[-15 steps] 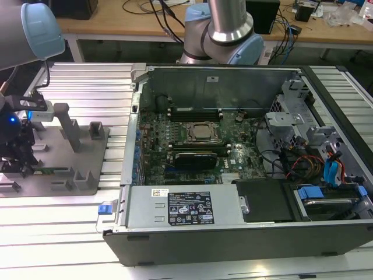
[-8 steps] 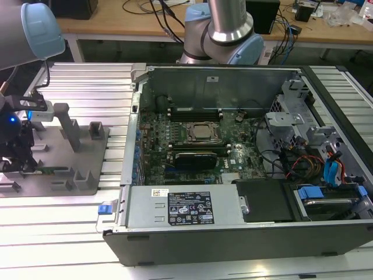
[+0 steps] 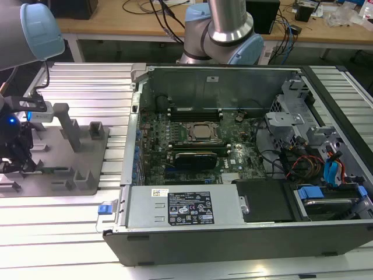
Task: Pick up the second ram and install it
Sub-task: 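Pick up the second ram and move it above second insertion slot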
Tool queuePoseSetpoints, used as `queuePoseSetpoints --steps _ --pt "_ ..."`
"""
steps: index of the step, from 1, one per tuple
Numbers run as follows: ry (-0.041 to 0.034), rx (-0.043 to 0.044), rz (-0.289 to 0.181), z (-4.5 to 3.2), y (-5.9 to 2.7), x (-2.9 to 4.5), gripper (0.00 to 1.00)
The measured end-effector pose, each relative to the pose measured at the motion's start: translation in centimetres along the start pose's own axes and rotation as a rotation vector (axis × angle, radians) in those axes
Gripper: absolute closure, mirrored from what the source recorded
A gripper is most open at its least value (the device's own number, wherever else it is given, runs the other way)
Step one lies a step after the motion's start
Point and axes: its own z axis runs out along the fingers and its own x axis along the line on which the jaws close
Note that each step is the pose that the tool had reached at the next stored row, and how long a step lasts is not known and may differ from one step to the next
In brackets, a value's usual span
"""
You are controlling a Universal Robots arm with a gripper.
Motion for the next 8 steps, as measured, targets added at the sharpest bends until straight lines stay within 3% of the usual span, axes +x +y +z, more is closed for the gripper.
queuePoseSetpoints --steps 5,8 --pt "0.0000 0.0001 0.000 -0.03 0.01 0.01 0.91" --pt "0.0001 -0.0001 0.000 -0.61 0.01 0.00 0.91"
